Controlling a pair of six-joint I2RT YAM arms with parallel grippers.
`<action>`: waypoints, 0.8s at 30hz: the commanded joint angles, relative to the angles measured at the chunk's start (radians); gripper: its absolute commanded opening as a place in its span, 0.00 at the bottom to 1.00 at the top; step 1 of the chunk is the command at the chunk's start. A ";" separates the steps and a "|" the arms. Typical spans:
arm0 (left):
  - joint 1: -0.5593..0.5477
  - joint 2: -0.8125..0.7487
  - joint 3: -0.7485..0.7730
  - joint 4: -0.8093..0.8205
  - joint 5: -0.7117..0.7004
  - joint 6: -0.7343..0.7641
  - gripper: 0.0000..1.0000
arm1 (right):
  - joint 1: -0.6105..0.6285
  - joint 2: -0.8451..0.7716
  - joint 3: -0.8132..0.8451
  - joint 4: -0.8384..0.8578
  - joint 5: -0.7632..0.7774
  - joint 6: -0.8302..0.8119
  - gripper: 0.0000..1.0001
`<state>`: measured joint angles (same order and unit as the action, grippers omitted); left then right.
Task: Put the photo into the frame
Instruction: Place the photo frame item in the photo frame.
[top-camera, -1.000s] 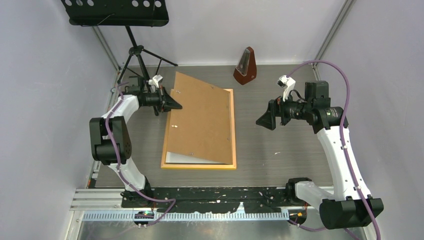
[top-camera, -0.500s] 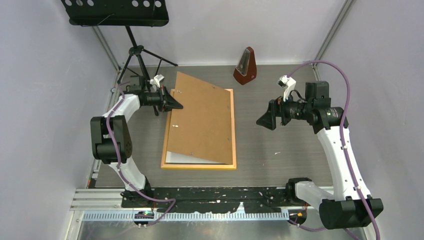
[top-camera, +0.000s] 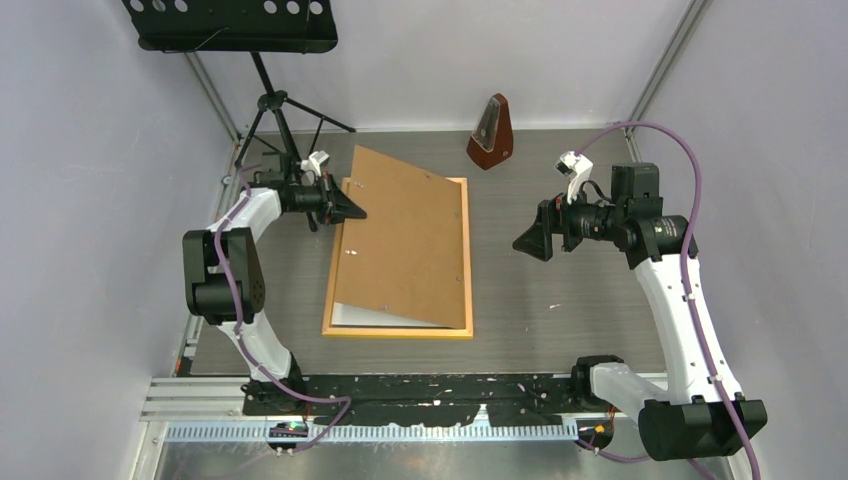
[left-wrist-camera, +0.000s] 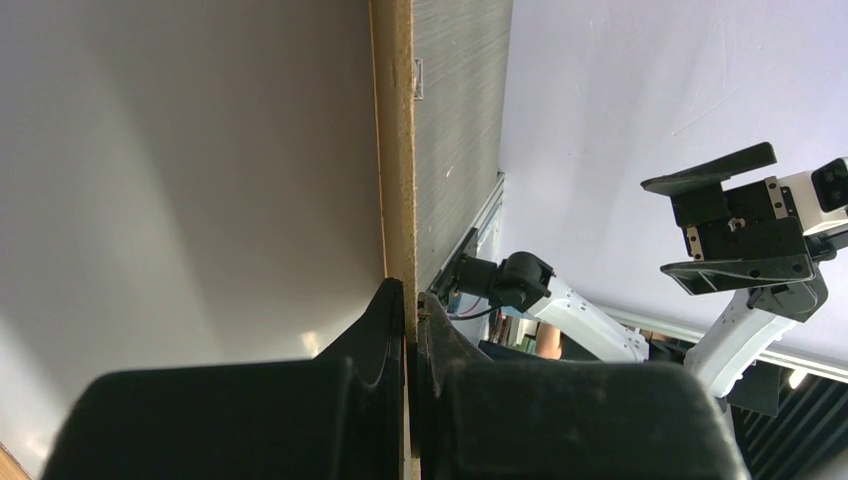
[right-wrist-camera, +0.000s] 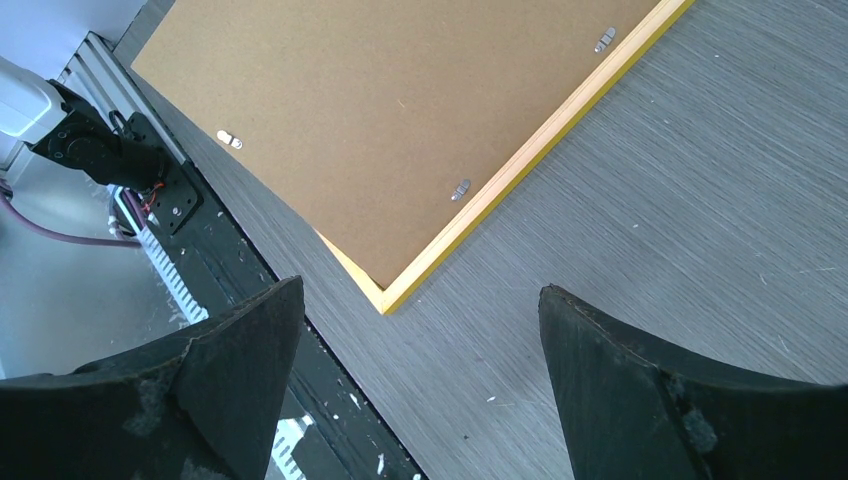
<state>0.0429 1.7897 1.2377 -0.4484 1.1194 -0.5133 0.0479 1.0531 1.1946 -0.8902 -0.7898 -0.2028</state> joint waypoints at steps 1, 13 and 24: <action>-0.003 -0.009 0.015 0.041 0.060 -0.003 0.00 | -0.005 -0.022 0.004 0.024 -0.001 0.006 0.93; -0.004 0.008 0.011 0.049 0.053 0.007 0.00 | -0.007 -0.022 0.003 0.024 -0.002 0.006 0.93; -0.005 0.039 0.025 -0.027 0.025 0.105 0.03 | -0.007 -0.009 0.012 0.020 -0.004 0.009 0.93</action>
<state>0.0414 1.8225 1.2377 -0.4503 1.1187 -0.4625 0.0437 1.0534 1.1946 -0.8902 -0.7898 -0.2028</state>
